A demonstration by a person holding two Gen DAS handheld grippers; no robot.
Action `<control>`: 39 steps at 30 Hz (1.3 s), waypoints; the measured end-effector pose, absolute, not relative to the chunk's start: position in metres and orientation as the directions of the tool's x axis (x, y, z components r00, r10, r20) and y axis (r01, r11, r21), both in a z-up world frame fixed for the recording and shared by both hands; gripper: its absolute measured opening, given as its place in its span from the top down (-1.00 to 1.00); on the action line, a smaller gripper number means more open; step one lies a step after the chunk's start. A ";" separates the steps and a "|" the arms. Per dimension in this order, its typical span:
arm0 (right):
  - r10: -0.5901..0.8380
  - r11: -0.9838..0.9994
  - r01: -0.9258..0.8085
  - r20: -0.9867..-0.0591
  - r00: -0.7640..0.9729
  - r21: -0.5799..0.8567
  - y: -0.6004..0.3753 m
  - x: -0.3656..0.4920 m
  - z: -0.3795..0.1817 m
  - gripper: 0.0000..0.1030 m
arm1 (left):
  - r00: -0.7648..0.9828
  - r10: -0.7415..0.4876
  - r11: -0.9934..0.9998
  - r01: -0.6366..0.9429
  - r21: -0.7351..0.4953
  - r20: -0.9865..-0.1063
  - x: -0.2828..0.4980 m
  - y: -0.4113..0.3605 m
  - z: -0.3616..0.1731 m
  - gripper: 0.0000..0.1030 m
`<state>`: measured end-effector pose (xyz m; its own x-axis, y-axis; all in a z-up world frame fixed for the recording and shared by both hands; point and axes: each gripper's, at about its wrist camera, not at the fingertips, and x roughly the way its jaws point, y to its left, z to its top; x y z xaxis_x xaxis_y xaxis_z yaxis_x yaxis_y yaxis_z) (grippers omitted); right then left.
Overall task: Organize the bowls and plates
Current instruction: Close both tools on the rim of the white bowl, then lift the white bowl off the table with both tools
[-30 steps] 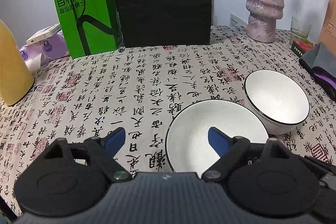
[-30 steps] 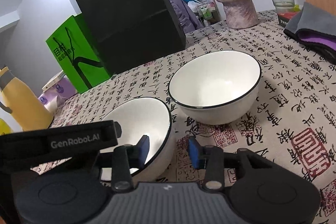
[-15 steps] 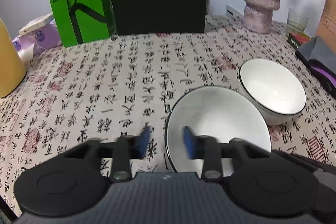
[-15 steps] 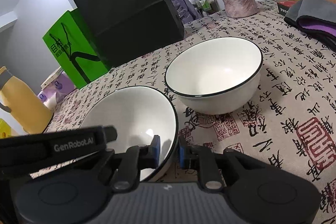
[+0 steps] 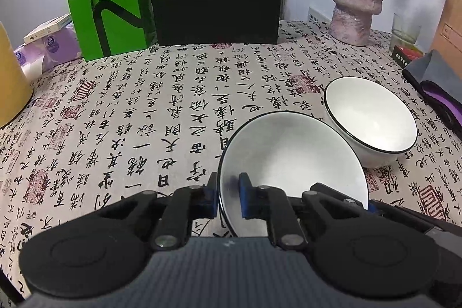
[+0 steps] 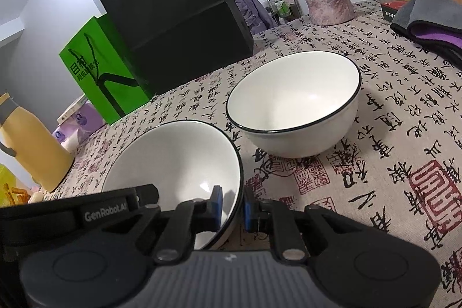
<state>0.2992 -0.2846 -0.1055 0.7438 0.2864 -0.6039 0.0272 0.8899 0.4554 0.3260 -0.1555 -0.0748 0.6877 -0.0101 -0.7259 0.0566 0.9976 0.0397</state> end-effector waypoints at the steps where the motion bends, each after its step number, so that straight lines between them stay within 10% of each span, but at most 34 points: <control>1: 0.286 0.889 0.029 -0.603 0.745 0.458 -0.285 0.299 -0.106 0.74 | 0.688 -0.009 0.998 0.055 0.040 -0.726 0.326 -0.156 -0.075 0.72; 39: 0.289 0.884 -0.004 -0.538 0.792 0.468 -0.285 0.287 -0.097 0.74 | 0.737 -0.006 0.999 0.038 0.033 -0.676 0.310 -0.156 -0.064 0.72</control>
<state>0.2873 -0.2853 -0.0972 0.7917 0.2889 -0.5384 -0.0039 0.8835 0.4684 0.3099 -0.1560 -0.0638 0.7367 -0.0056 -0.6762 0.0377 0.9988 0.0328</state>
